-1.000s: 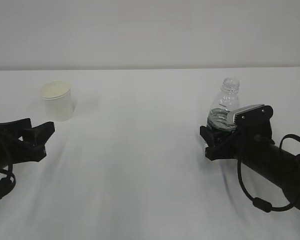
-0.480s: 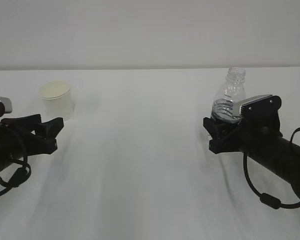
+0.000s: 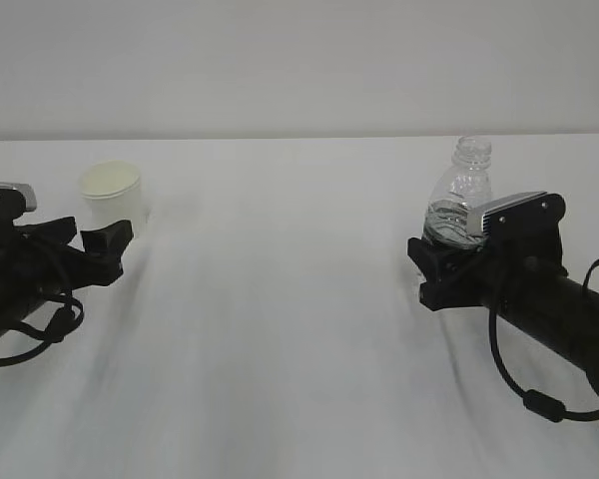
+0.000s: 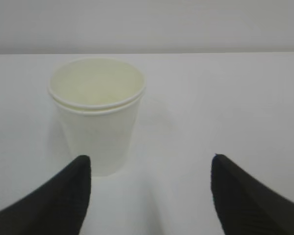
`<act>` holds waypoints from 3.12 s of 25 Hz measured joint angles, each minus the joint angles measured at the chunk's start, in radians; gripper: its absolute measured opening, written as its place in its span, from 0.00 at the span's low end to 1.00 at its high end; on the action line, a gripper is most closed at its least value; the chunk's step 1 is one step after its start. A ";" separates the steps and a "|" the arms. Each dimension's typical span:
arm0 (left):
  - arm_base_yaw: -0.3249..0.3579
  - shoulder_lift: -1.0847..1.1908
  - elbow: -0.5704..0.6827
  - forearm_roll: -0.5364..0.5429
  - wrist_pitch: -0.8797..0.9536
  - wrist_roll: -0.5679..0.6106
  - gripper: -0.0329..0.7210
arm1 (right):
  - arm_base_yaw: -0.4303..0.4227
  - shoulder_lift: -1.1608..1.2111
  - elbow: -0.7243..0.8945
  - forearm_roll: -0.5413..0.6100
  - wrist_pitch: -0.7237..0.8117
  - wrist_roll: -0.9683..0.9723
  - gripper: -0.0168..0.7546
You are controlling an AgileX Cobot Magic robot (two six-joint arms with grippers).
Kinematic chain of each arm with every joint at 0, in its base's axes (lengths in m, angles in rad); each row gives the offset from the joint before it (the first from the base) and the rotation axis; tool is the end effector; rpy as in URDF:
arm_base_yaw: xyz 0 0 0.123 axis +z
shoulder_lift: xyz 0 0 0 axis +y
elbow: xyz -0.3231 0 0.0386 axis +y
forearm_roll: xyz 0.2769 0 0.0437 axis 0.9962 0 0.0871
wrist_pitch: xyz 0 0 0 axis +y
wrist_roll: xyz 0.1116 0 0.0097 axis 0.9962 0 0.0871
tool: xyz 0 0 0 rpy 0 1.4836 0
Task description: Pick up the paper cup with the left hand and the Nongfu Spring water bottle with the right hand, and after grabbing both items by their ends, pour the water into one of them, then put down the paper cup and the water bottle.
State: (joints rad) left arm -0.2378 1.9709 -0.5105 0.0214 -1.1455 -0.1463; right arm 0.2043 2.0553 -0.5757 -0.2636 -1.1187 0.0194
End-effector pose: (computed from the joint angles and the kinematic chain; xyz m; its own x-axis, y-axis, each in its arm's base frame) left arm 0.3342 -0.0833 0.1098 -0.2522 -0.0798 -0.9644 0.2215 0.9654 -0.1379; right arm 0.3450 0.0983 0.0882 -0.2357 -0.1459 -0.9608 -0.4425 0.8964 -0.0276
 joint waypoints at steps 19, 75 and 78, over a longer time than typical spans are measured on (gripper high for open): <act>0.000 0.173 -0.174 -0.050 0.000 0.000 0.96 | 0.000 -0.026 0.000 -0.002 0.002 0.000 0.58; 0.035 0.379 -0.479 -0.152 0.000 0.024 0.90 | 0.000 -0.082 0.043 -0.079 0.004 0.002 0.58; 0.035 0.379 -0.479 -0.152 0.000 0.024 0.89 | 0.000 -0.082 0.043 -0.079 0.004 0.002 0.58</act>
State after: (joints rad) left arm -0.2027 2.3502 -0.9900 -0.1301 -1.1455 -0.1220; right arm 0.2043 1.9737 -0.5323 -0.3426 -1.1145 0.0212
